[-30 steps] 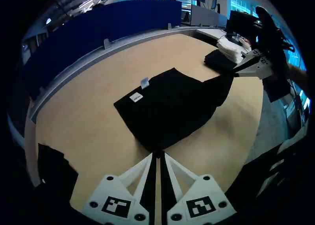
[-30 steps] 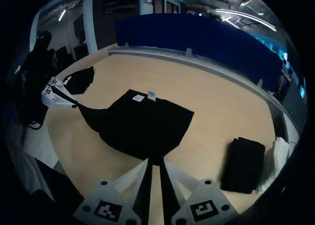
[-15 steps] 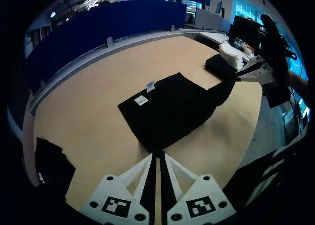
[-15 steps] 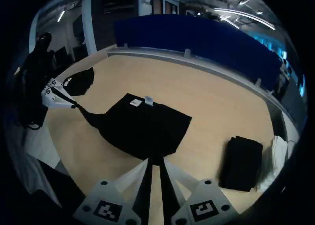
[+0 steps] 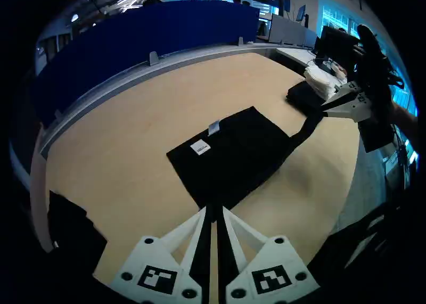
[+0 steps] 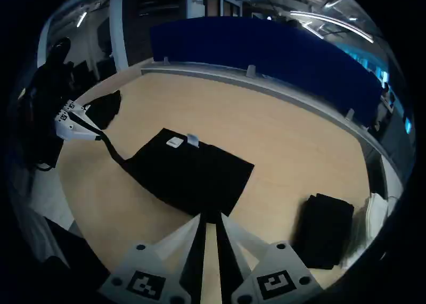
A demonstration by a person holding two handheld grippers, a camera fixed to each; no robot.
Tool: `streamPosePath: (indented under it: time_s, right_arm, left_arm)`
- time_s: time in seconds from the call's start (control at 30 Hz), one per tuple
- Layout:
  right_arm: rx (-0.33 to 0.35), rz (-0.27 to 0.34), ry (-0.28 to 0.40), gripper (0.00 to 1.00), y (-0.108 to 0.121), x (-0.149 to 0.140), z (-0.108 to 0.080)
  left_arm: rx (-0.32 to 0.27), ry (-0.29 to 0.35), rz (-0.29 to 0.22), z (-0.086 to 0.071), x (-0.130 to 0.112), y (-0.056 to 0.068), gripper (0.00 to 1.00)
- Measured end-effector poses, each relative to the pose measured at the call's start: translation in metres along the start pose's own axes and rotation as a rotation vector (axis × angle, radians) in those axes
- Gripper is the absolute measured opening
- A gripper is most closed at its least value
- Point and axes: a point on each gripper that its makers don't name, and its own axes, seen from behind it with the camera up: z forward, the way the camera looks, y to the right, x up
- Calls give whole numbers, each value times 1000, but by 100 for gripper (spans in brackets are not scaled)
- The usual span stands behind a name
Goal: Fold towel
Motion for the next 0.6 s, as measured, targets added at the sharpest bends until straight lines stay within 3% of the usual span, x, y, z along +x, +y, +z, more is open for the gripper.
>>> streamPosePath:
  time_s: [0.6]
  right_arm:
    - [-42, -4, 4, 12, 49, 37, 73]
  left_arm:
    - [37, 16, 59, 63, 43, -51, 7]
